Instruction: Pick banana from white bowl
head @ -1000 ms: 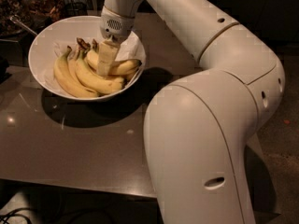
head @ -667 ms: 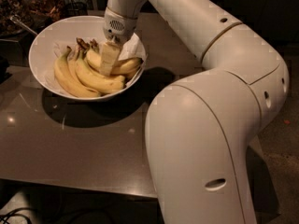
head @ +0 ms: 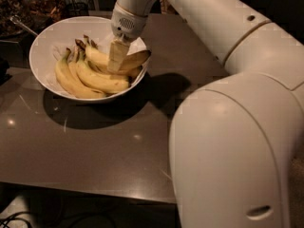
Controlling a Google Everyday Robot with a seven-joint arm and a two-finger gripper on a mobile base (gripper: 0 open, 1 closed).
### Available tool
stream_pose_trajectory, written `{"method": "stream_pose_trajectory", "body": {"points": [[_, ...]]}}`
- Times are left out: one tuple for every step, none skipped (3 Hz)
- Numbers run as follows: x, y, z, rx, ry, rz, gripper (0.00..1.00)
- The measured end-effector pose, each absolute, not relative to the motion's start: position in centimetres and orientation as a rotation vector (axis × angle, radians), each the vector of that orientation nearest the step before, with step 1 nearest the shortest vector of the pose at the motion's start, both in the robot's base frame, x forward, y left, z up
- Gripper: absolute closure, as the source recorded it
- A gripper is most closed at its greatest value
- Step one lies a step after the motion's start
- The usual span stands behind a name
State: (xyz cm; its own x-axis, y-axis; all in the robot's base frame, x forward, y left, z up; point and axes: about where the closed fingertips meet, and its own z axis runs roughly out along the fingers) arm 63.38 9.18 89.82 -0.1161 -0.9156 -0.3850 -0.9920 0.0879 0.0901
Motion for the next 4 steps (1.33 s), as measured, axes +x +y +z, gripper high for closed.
{"method": "stream_pose_trajectory", "body": {"points": [[61.7, 7.3, 92.2, -1.891, 2.037, 0.446, 1.0], [59.0, 5.6, 94.7, -1.906, 1.947, 0.388, 1.0], [55.2, 3.8, 97.5, -1.916, 1.813, 0.307, 1.0], [55.0, 3.6, 97.5, -1.924, 1.823, 0.29, 1.0]]}}
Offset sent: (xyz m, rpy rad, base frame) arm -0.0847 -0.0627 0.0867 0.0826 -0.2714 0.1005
